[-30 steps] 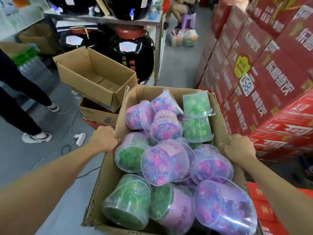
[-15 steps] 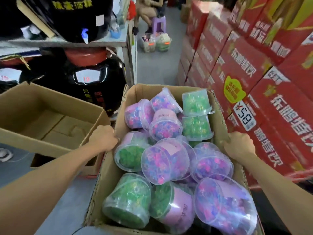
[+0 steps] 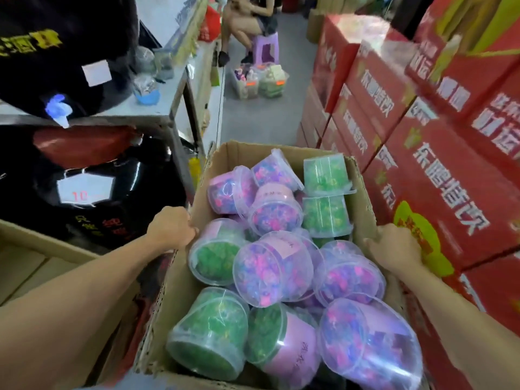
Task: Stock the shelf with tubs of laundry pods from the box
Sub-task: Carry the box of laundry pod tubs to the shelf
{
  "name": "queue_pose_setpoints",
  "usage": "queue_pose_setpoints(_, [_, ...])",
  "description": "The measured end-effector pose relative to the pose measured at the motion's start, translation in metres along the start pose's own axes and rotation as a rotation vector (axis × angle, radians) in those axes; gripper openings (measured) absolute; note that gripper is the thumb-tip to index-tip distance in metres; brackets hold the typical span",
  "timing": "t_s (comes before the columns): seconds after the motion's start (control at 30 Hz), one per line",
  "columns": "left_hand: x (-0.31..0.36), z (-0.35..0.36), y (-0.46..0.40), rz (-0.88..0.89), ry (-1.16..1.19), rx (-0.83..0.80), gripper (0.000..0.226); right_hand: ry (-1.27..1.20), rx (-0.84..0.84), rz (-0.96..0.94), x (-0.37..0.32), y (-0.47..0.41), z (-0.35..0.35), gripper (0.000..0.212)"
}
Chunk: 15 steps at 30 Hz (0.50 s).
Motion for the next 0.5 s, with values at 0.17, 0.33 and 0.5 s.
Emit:
queue_pose_setpoints(0.17, [0.031,-0.022,-0.083,-0.04,-0.006,-0.024,0.032,0.022,-0.004,-0.007,-0.024,-0.097,-0.018,0.024])
queue_pose_setpoints(0.33, [0.054,-0.047,-0.182,-0.065,0.019,-0.002,0.03,-0.012,0.008,0.024,-0.051,-0.193,-0.026,0.024])
queue_pose_setpoints(0.5, [0.069,-0.066,-0.282,-0.008,0.002,-0.008,0.028,-0.004,0.018,0.044,-0.086,-0.276,-0.029,0.023])
Point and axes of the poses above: each hand's wrist, its own y-axis away from the middle knuckle, its own z-axis out of the palm, x = y × z, the point moved 6 cm from there along -y, towards the middle knuckle, and after that the axes turned 4 degrees about -y, right-handed, at the moved point
